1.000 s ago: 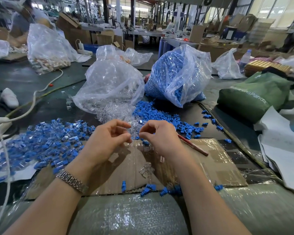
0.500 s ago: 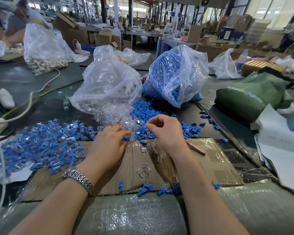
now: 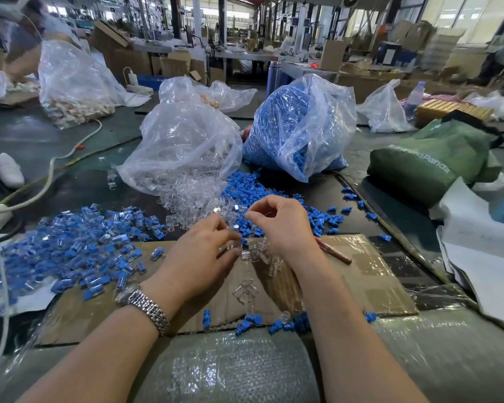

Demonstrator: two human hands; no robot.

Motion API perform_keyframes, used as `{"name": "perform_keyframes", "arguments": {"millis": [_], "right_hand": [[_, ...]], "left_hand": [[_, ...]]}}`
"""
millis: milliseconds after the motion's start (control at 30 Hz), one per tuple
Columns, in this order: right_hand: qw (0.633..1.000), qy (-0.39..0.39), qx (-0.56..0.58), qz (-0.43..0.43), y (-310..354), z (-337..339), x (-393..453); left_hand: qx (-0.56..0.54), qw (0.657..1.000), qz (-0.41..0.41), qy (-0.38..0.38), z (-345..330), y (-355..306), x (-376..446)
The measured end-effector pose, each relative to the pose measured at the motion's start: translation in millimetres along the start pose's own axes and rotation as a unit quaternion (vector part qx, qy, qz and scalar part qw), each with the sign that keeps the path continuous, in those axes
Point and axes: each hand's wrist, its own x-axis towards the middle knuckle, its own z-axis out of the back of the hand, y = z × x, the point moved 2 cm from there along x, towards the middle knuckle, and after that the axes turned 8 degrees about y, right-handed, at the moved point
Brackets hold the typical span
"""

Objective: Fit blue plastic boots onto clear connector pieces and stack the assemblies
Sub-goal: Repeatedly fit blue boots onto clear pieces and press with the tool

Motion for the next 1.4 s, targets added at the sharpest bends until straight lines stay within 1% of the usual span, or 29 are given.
{"name": "perform_keyframes", "arguments": {"millis": [200,267,333,400,433,500,600,733,900,967,1000,1067,1167,1233,1300,1400], "right_hand": [[1.000,0.006,0.001,0.003,1,1,-2],[1.000,0.010,0.015,-0.003,0,2,-2],[0.999,0.018,0.041,-0.009,1,2,-2],[0.997,0.036,0.063,0.000,2,2,-2],[0.996,0.050,0.072,0.014,4,1,-3],[0.993,0.082,0.067,0.053,8,-2,-5],[0.988,0.111,0.046,0.094,13,-6,-8],[0.985,0.118,0.021,0.125,14,-11,-12],[0.982,0.096,-0.038,0.160,15,-13,-14],[0.981,0.086,-0.046,0.169,16,-11,-15],[0.982,0.082,-0.040,0.168,16,-10,-15],[0.983,0.080,-0.019,0.164,16,-8,-15],[0.981,0.082,-0.019,0.176,18,-7,-19],[0.979,0.084,-0.027,0.184,20,-6,-20],[0.980,0.097,-0.004,0.174,20,-5,-20],[0.977,0.129,0.067,0.154,20,-1,-20]], "left_hand": [[-0.016,1.000,0.008,0.011,2,-6,1],[-0.046,0.999,0.016,0.007,4,-6,2],[-0.115,0.993,0.040,-0.002,10,-4,1],[-0.243,0.967,0.077,-0.015,17,1,-1],[-0.310,0.946,0.089,-0.017,20,3,-2],[-0.410,0.905,0.113,0.000,23,6,-5],[-0.501,0.854,0.137,0.022,24,6,-8],[-0.580,0.801,0.141,0.037,25,6,-11],[-0.616,0.773,0.147,0.043,27,8,-12],[-0.641,0.753,0.131,0.068,30,8,-13],[-0.646,0.750,0.119,0.081,31,7,-14],[-0.633,0.762,0.113,0.080,32,5,-16],[-0.611,0.782,0.122,0.028,33,4,-16],[-0.605,0.787,0.118,0.016,33,4,-16],[-0.621,0.775,0.115,0.011,33,6,-15],[-0.662,0.741,0.115,0.007,34,9,-15]]}}
